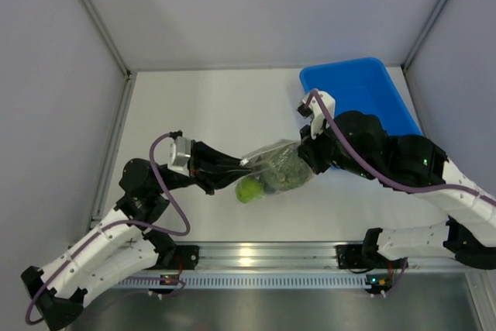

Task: Open the zip-top bag and remove the fake food

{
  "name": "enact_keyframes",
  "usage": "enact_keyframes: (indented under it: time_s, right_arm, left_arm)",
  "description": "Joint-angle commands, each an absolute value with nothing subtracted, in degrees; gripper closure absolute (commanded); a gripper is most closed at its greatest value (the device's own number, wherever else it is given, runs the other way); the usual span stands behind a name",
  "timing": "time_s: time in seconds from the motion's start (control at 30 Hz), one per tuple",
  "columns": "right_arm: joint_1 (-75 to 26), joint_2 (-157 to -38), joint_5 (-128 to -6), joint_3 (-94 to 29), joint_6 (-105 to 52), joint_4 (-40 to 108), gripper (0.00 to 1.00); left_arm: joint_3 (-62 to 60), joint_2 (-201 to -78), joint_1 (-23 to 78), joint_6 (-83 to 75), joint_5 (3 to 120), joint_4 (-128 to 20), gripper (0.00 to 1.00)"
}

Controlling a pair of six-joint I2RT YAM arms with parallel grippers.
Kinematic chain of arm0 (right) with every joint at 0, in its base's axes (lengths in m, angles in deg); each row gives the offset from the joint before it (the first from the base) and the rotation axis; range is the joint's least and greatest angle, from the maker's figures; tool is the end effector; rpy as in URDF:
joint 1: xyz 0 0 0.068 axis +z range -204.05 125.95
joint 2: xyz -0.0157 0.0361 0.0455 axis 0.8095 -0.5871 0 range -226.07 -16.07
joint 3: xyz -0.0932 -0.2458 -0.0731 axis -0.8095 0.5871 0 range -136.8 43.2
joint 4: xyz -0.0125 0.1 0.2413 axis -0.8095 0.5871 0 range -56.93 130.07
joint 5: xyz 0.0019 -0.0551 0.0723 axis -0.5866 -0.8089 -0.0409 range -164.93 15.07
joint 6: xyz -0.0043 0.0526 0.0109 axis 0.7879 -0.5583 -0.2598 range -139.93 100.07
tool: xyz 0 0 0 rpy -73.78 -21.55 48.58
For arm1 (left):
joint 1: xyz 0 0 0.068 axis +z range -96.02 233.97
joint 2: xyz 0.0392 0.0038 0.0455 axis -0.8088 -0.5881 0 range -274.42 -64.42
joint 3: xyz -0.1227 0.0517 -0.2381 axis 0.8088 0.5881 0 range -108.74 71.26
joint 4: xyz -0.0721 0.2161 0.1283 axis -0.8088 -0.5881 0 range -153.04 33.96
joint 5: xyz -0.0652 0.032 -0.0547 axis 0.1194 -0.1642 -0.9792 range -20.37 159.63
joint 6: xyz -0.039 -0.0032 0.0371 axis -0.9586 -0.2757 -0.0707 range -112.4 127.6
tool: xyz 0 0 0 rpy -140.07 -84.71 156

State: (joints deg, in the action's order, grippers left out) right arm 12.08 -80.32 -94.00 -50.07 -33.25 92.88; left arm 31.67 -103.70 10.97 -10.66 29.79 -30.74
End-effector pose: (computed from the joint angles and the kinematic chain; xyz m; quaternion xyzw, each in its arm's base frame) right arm 0.0847 0.1626 0.4676 -0.3080 0.8044 0.2006 0.4668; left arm 0.0953 -0.1202 0.3857 0.3890 0.4275 -0.5616 0.5920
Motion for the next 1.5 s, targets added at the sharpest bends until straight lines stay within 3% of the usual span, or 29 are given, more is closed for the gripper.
enact_keyframes:
  time_s: [0.0, 0.17, 0.2, 0.23, 0.37, 0.53, 0.67, 0.9, 1.0, 1.2, 1.47]
  right_arm:
    - [11.25, -78.12, -94.18, -49.97, -34.34, 90.29, 1.00]
    - [11.25, -77.95, -93.56, -49.44, -34.34, 90.20, 1.00]
    - [11.17, -77.86, -93.48, -49.44, -34.43, 90.11, 1.00]
    - [11.25, -78.03, -93.13, -49.35, -34.34, 90.03, 1.00]
    - [11.25, -78.12, -93.04, -49.17, -34.34, 89.67, 1.00]
    - [11.25, -78.30, -92.51, -48.82, -34.34, 89.24, 1.00]
    - [11.25, -78.30, -92.25, -48.56, -34.34, 89.23, 1.00]
    - [10.73, -76.46, -92.07, -45.48, -32.86, 89.32, 1.00]
    - [10.64, -74.96, -90.67, -44.16, -30.75, 88.80, 0.91]
    - [10.64, -74.25, -82.85, -44.86, -25.75, 86.86, 0.83]
    - [10.64, -71.80, -63.26, -40.30, -16.33, 75.28, 0.59]
  left_arm:
    - [32.76, -102.30, 10.64, -8.92, 31.92, -27.65, 0.78]
    - [32.06, -102.91, 10.64, -9.36, 32.01, -27.65, 0.86]
    - [31.63, -103.09, 10.64, -9.54, 31.92, -27.65, 0.84]
    - [31.53, -103.52, 10.64, -9.63, 32.01, -27.65, 0.71]
    - [31.09, -104.23, 10.64, -9.71, 31.04, -27.56, 0.70]
    - [30.92, -103.79, 10.64, -9.80, 31.74, -27.65, 0.82]
    - [30.83, -103.70, 10.64, -9.63, 32.80, -27.65, 0.99]
    - [30.31, -104.23, 10.64, -7.26, 35.35, -30.18, 1.00]
    - [28.55, -105.10, 10.73, -4.45, 33.78, -33.44, 1.00]
    - [25.30, -106.51, 10.73, -0.93, 32.36, -38.63, 1.00]
    - [24.85, -107.92, 10.73, 1.36, 31.32, -42.15, 1.00]
